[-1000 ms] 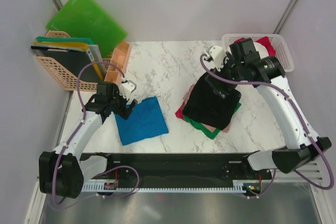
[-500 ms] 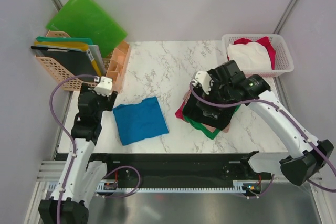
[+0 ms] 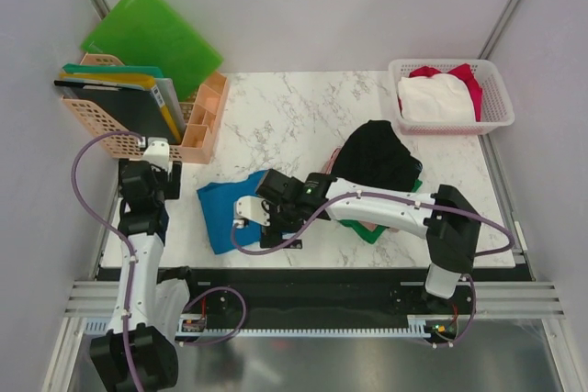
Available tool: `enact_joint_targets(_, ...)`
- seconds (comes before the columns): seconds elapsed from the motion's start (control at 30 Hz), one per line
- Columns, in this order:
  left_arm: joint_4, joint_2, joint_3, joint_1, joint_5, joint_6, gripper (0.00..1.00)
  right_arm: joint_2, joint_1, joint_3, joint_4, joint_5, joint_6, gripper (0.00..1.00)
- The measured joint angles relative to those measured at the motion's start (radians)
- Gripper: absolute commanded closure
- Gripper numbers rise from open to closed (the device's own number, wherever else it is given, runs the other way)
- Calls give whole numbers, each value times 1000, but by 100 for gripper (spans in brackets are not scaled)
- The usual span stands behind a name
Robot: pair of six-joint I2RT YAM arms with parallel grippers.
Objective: Fold and stack the t-shirts
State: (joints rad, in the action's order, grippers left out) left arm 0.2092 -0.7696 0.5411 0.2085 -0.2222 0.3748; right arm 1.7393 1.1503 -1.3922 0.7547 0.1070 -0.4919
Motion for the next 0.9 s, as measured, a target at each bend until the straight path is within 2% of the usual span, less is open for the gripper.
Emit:
enact_joint_targets(0.1,74,-14,23,3,121,5,0,43,-3,-51,-47,-8,32,2)
enact_joint_targets(0.23,312,-94,132,5,372,55,0,43,-26,-53,-66,40,64,2)
enact_joint_targets(0.43,662,-251,316,71,719,206,0,41,-172,-53,-59,209,100,2)
enact_joint_targets(0.53,839,-404,406,115,841,308,0,38,-248,-50,-56,254,106,2)
enact_joint_targets(0.7,1004,-745,480,250,978,496,0,0,-281,-6,-55,263,106,2)
enact_joint_targets(0.8,1047,-803,485,315,1008,552,0,-13,-273,6,-52,258,104,2)
enact_joint_targets(0.9,1086,-801,500,321,1025,562,0,-8,-277,5,-60,260,108,2)
